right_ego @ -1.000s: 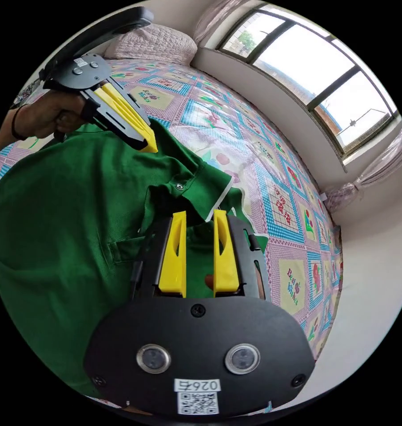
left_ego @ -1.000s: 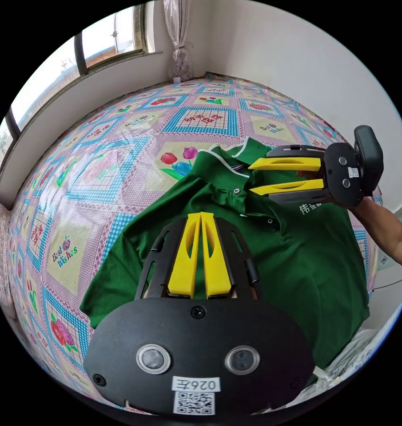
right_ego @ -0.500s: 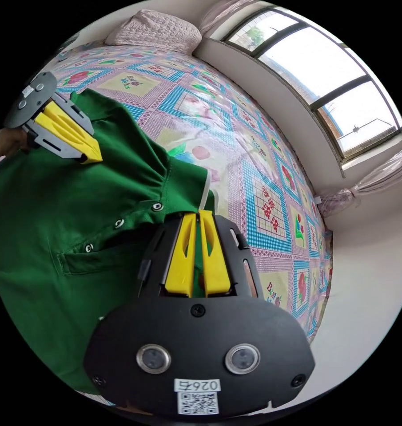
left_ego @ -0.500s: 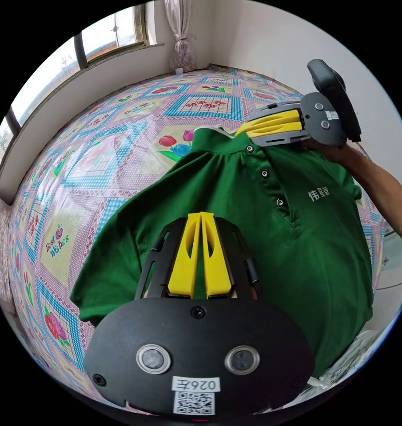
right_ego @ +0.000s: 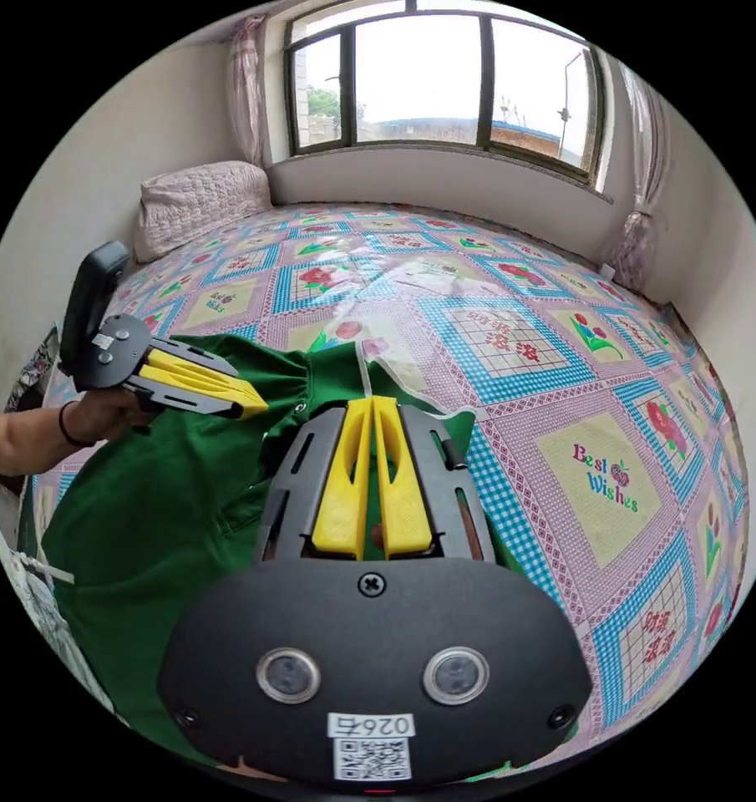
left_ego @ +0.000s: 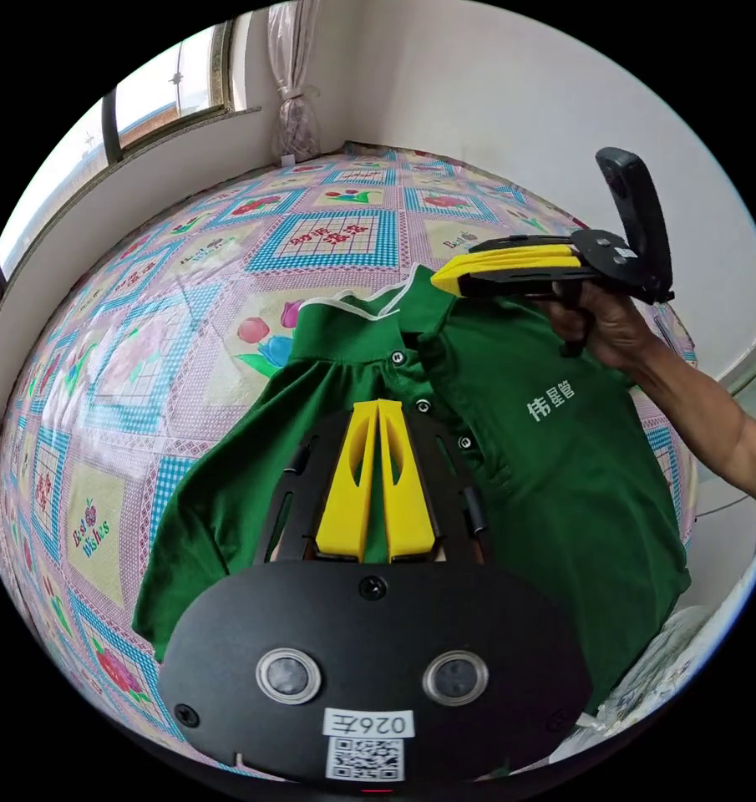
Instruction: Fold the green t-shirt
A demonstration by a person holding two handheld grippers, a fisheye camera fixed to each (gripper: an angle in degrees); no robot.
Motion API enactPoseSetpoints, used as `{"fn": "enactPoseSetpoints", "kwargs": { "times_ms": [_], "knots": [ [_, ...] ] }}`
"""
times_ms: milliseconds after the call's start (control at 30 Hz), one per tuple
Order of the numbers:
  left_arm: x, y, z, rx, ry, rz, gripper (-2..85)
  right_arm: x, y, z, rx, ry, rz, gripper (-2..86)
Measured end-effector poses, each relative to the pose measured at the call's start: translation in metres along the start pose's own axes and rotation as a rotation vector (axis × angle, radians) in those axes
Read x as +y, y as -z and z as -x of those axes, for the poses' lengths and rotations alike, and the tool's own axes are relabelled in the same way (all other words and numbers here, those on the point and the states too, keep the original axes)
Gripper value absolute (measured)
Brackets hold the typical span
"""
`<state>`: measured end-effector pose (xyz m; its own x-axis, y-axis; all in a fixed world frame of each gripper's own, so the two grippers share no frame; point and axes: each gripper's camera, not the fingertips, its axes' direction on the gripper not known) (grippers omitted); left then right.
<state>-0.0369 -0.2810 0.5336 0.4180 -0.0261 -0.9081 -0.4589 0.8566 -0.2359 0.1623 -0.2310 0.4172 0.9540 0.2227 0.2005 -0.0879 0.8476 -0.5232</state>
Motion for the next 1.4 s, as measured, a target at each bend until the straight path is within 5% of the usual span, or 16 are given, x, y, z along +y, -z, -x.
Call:
{"fn": "enactPoseSetpoints", "kwargs": {
  "times_ms": [167,333,567,800,1133,1400],
  "knots": [
    [-0.032,-0.033,0.004,0.023,-0.051,0.136,-1.0,0.040,0.002,-0.033,-0.211,-0.138,-0.053,-1.2],
    [-0.010,-0.027,0.023,0.021,-0.013,0.070,-1.0,0.062,0.005,-0.055,-0.279,-0.160,-0.095,-1.0],
    [0.014,-0.037,0.055,0.052,0.054,0.085,-1.0,0.086,-0.047,-0.087,-0.229,-0.227,0.245,-0.9],
    [0.068,0.008,0.053,0.070,0.076,-0.097,-1.0,0.162,0.091,-0.092,-0.190,-0.330,-0.421,-0.9],
    [0.170,0.045,-0.010,0.154,0.153,-0.136,-1.0,0.338,0.161,-0.080,0.008,-0.724,-0.229,-0.7],
    [0.254,0.057,-0.073,0.145,0.159,-0.009,-1.0,0.363,0.156,0.011,-0.148,-0.547,-0.005,-0.9]
  ]
}}
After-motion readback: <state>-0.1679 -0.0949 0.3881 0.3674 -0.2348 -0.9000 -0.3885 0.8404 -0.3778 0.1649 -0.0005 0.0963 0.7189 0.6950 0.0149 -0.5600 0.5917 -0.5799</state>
